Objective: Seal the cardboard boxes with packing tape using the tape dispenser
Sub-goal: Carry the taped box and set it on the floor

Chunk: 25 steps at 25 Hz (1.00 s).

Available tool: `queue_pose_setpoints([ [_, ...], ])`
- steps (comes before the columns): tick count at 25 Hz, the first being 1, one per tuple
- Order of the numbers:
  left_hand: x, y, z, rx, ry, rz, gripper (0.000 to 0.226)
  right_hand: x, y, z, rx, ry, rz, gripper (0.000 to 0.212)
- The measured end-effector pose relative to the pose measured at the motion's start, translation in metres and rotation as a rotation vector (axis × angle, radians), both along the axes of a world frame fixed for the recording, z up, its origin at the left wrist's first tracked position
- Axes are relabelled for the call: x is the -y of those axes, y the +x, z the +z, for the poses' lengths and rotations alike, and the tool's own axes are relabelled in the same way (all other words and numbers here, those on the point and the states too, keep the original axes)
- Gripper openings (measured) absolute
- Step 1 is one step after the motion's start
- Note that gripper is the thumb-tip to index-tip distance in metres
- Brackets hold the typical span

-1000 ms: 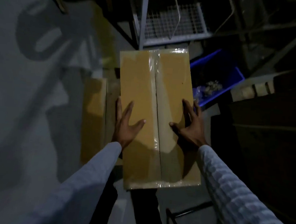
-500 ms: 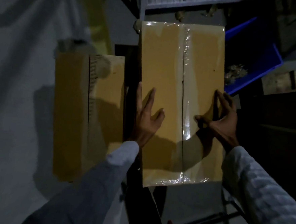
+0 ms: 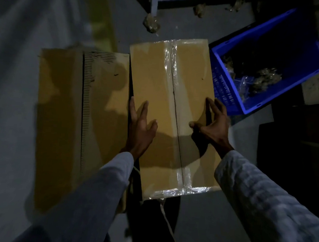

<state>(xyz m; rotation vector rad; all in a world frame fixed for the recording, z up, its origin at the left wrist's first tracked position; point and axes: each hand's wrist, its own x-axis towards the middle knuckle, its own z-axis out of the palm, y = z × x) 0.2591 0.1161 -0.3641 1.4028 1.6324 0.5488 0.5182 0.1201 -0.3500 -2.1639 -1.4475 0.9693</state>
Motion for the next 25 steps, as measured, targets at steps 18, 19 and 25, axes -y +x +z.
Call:
queue_pose_setpoints([
  [18,0.002,-0.106,-0.011,-0.095,-0.054,-0.043,0.071,-0.004,-0.103,-0.015,0.004,-0.082,0.080,0.110],
  [19,0.003,-0.106,-0.013,-0.106,-0.054,-0.055,0.071,-0.001,-0.109,-0.013,0.064,-0.102,0.086,0.107],
  [25,0.019,-0.145,0.008,-0.145,0.043,0.176,0.045,0.026,-0.231,0.022,0.099,0.078,0.279,0.050],
])
